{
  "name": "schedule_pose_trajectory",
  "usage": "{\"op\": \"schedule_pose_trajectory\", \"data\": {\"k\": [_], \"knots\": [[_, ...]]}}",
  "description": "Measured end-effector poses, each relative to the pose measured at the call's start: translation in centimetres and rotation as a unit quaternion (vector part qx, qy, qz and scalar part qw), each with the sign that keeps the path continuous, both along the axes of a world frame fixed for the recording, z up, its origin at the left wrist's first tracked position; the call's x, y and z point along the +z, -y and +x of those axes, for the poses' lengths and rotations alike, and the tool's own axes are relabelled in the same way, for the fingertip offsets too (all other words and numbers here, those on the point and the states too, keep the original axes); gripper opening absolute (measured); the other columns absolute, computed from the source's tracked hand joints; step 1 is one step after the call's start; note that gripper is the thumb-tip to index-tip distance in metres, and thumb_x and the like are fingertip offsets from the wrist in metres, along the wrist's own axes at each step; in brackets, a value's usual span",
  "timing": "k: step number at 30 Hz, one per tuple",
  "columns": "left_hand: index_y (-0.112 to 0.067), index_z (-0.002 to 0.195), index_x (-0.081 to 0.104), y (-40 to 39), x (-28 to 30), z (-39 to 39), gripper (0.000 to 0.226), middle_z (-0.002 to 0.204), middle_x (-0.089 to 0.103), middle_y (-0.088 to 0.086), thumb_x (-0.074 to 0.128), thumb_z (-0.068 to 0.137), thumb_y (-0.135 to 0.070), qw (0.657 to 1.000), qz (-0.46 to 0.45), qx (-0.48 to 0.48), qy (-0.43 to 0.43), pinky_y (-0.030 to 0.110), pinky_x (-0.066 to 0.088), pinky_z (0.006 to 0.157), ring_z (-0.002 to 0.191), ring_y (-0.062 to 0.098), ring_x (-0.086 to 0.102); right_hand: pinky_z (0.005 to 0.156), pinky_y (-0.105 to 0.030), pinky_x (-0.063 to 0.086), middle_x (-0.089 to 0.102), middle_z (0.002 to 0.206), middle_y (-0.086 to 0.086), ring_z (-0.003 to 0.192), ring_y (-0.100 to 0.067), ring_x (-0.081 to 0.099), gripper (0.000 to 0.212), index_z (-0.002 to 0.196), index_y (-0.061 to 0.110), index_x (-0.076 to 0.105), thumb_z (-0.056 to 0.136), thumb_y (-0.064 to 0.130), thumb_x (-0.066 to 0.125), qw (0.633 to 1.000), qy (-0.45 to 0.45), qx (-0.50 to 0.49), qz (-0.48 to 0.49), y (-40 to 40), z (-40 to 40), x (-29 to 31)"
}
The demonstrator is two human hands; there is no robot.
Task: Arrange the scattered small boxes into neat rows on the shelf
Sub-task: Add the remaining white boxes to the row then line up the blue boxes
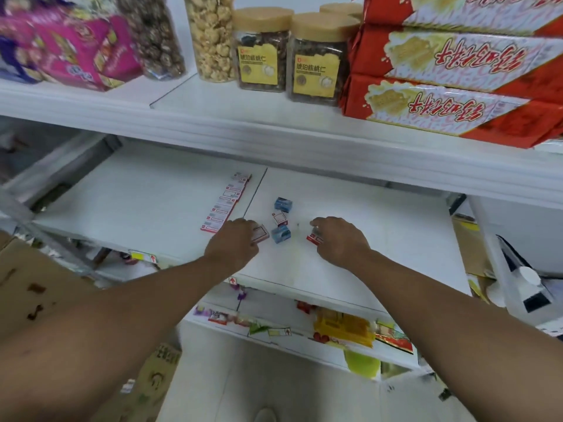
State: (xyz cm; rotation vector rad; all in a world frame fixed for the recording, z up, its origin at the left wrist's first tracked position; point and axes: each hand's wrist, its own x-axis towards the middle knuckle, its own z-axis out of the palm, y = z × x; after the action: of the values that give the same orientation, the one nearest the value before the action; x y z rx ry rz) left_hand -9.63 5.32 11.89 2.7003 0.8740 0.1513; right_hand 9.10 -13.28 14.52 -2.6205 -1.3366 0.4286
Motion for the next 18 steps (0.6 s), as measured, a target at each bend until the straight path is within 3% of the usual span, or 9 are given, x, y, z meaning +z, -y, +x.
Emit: {"op": "schedule_pose_trajectory", "data": {"k": [4, 7, 9, 13, 16, 18], "knots": [[-0.019, 0.089, 0.066, 1.4, 0.8, -3.5, 0.006, 0.090, 0.066, 0.003, 0.067, 0.083, -0.016, 1.000, -0.003, 0.013, 0.009, 0.039, 0.057, 0.073, 0.084, 0.024, 0.063, 0.104, -0.040, 0.049, 0.057, 0.145, -0.002, 0.128, -0.025, 0.056, 0.063, 0.154, 0.029, 0.046, 0.094, 0.017, 0.063, 0.999, 0.007, 0.037, 0.031, -0.6, -2.3, -0.7], [-0.022, 0.080, 0.058, 2.4, 1.3, -6.2, 0.008, 0.084, 0.064, 0.002, 0.064, 0.082, -0.017, 0.999, 0.000, 0.037, -0.004, 0.037, 0.054, 0.068, 0.078, 0.026, 0.060, 0.103, -0.038, 0.047, 0.059, 0.144, -0.003, 0.127, -0.025, 0.058, 0.061, 0.151, 0.029, 0.049, 0.093, 0.018, 0.065, 0.996, -0.013, 0.069, 0.045, -1.0, -4.4, -1.3], [-0.022, 0.082, 0.059, 3.0, 1.2, -8.0, 0.007, 0.084, 0.063, 0.002, 0.065, 0.082, -0.017, 0.999, 0.002, 0.046, -0.016, 0.037, 0.055, 0.069, 0.079, 0.027, 0.061, 0.106, -0.037, 0.045, 0.058, 0.147, 0.001, 0.129, -0.023, 0.057, 0.066, 0.152, 0.033, 0.049, 0.091, 0.016, 0.067, 0.994, -0.045, 0.086, 0.056, -1.1, -6.0, -1.7], [-0.021, 0.087, 0.060, 3.9, 0.5, -11.2, 0.010, 0.093, 0.067, 0.006, 0.069, 0.086, -0.020, 0.997, -0.006, 0.076, -0.028, 0.037, 0.054, 0.073, 0.088, 0.030, 0.064, 0.097, -0.035, 0.056, 0.066, 0.135, 0.001, 0.117, -0.020, 0.066, 0.064, 0.148, 0.032, 0.052, 0.090, 0.014, 0.072, 0.988, -0.049, 0.128, 0.067, -1.6, -8.7, -2.2], [-0.016, 0.106, 0.071, 3.9, 0.2, -13.0, 0.019, 0.104, 0.071, 0.008, 0.072, 0.089, -0.023, 0.995, -0.013, 0.094, -0.029, 0.041, 0.059, 0.082, 0.096, 0.030, 0.067, 0.098, -0.033, 0.054, 0.064, 0.138, 0.002, 0.121, -0.020, 0.064, 0.066, 0.150, 0.030, 0.051, 0.090, 0.014, 0.074, 0.986, -0.041, 0.151, 0.053, -2.1, -10.0, -2.3], [-0.017, 0.108, 0.070, 3.5, 0.3, -13.8, 0.019, 0.103, 0.070, 0.007, 0.072, 0.090, -0.023, 0.994, -0.020, 0.099, -0.030, 0.042, 0.059, 0.083, 0.096, 0.030, 0.068, 0.100, -0.033, 0.054, 0.063, 0.141, 0.002, 0.124, -0.020, 0.064, 0.066, 0.150, 0.030, 0.051, 0.090, 0.016, 0.075, 0.985, -0.033, 0.159, 0.049, -2.7, -10.6, -2.3]]}}
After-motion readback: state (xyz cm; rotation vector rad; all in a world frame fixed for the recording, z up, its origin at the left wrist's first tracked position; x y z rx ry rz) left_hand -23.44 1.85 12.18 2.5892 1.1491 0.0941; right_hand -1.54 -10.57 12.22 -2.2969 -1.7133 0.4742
